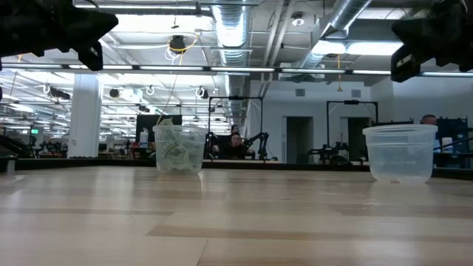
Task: Pick and place Stevia / Truvia into bins
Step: Return to Home Position
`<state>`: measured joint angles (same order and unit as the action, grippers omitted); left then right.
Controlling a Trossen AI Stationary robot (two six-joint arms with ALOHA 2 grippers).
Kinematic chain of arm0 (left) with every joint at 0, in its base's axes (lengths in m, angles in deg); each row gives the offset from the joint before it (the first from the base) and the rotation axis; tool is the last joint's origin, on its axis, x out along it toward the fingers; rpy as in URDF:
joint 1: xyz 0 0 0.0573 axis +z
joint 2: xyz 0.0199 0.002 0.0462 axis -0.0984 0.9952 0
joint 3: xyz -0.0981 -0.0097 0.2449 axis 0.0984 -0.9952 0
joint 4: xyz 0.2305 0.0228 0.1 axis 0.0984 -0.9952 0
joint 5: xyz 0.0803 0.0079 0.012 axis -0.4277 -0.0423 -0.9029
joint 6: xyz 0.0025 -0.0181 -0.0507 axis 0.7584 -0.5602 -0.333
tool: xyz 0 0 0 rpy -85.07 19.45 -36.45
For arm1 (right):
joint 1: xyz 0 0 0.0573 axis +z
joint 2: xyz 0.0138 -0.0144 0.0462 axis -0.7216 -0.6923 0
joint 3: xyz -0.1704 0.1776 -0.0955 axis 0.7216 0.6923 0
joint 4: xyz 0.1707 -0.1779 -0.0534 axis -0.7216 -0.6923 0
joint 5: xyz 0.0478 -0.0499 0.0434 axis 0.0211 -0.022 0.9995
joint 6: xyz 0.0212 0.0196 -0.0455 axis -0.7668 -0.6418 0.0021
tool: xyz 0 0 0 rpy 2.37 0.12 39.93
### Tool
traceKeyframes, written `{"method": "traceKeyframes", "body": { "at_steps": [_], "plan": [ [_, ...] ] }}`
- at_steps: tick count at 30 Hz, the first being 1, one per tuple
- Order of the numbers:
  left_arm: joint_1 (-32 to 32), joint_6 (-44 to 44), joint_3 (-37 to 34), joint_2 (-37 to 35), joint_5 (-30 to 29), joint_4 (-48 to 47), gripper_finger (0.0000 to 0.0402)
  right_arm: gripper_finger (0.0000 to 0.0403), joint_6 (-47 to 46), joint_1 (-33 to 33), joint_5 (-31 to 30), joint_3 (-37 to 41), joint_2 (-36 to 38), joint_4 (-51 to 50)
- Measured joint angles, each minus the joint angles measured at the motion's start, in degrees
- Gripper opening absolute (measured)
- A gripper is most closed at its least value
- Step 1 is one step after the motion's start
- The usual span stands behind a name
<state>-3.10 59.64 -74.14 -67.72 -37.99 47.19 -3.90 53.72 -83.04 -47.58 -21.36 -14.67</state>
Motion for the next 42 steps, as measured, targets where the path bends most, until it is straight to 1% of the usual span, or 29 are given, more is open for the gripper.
{"method": "traceKeyframes", "body": {
  "at_steps": [5, 12, 14, 19, 24, 42],
  "plan": [
    [0.00, -0.16, 0.00, 0.00, 1.44, -3.46, 0.0000, 0.0000, -2.55, 0.00, 0.04, 0.02, 0.00, -8.00],
    [0.00, 0.50, 0.00, 0.02, 1.19, -12.41, 0.0000, 0.0000, -3.14, -0.11, -0.10, 0.02, -1.88, -8.58],
    [0.00, 0.56, 0.00, 0.02, 0.37, -14.19, 0.0000, 0.0000, -3.14, -0.11, -0.10, 0.02, -2.21, -8.59],
    [0.00, 0.55, 0.00, 0.02, -4.78, -17.93, 0.0000, 0.0000, -3.10, -0.11, -0.11, 0.02, -2.25, -8.55],
    [0.00, -2.78, 0.11, 0.02, -5.81, -18.77, 0.0000, 0.0000, -3.05, -0.11, -0.09, 0.02, -2.25, -8.53],
    [0.01, -3.12, 0.11, 0.02, -5.92, -19.05, 0.0000, 0.0000, -3.04, -0.11, -0.09, 0.04, -2.25, -8.50]
  ]
}}
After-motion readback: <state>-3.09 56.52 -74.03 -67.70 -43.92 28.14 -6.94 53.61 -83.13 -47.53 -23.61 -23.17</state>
